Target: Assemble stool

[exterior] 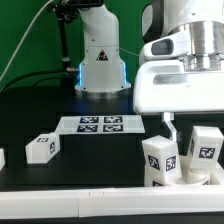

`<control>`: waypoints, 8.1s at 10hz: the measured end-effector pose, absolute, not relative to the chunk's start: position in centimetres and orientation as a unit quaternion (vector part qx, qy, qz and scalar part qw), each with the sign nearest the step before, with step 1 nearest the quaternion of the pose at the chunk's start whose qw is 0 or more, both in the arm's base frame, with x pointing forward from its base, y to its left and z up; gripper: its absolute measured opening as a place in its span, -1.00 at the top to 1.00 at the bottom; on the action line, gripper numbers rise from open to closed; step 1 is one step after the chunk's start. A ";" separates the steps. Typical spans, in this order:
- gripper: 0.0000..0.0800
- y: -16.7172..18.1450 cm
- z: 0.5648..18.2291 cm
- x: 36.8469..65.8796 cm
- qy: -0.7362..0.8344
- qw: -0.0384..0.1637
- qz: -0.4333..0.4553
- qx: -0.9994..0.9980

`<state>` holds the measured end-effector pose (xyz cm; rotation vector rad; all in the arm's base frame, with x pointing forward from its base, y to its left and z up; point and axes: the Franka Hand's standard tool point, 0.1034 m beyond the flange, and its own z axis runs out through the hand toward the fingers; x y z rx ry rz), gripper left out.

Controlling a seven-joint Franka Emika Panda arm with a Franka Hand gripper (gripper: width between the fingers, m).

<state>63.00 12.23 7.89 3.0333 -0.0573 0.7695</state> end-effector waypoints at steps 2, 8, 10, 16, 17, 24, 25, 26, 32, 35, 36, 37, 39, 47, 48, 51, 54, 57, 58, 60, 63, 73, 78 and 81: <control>-0.62 12.2 7.9 63.0 -0.018 0.006 0.246 0.969; -0.62 11.5 10.3 63.7 -0.027 0.002 0.223 0.974; -0.62 10.5 9.9 63.7 -0.041 0.009 0.151 0.988; -0.62 11.7 9.3 64.0 -0.081 0.018 0.004 0.997; -0.62 12.1 8.8 63.7 -0.081 0.016 0.013 0.997; 0.05 12.7 8.1 63.4 -0.177 0.012 0.018 0.984; 0.15 12.4 8.0 63.3 -0.192 0.014 0.018 0.981; 0.15 12.4 8.0 63.3 -0.238 0.013 0.018 0.971; 0.15 11.7 7.9 63.7 -0.510 -0.002 0.026 0.860; 0.15 11.7 7.7 63.7 -0.643 -0.035 0.039 0.764; 0.15 11.8 7.7 63.6 -0.663 -0.035 0.037 0.747; 0.15 11.9 7.7 63.7 -0.685 -0.038 0.034 0.727; 0.15 11.9 7.7 63.7 -0.726 -0.043 0.029 0.686; -0.62 11.8 10.8 64.5 -0.585 -0.084 0.056 0.805; -0.62 11.7 10.6 64.4 -0.557 -0.080 0.058 0.824; -0.62 11.7 10.6 64.4 -0.448 -0.069 0.065 0.889; -0.62 12.3 12.2 64.4 -0.268 -0.049 0.054 0.961; -0.62 11.7 12.3 64.4 -0.159 -0.037 0.062 0.985; -0.62 11.6 12.4 64.5 -0.090 -0.024 0.062 0.994; -0.62 12.3 13.3 65.2 0.109 0.017 0.037 0.993; -0.62 12.1 12.6 64.9 0.233 0.029 0.017 0.972; -0.62 11.2 10.3 64.5 0.493 0.062 -0.039 0.867; -0.62 11.0 8.4 63.9 0.576 0.072 -0.077 0.811; -0.62 11.4 8.1 63.7 0.557 0.072 -0.076 0.824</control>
Offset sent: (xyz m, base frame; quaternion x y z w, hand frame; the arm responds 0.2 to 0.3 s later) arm 0.0000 0.0000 0.0000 0.0000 0.0000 0.0000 1.0000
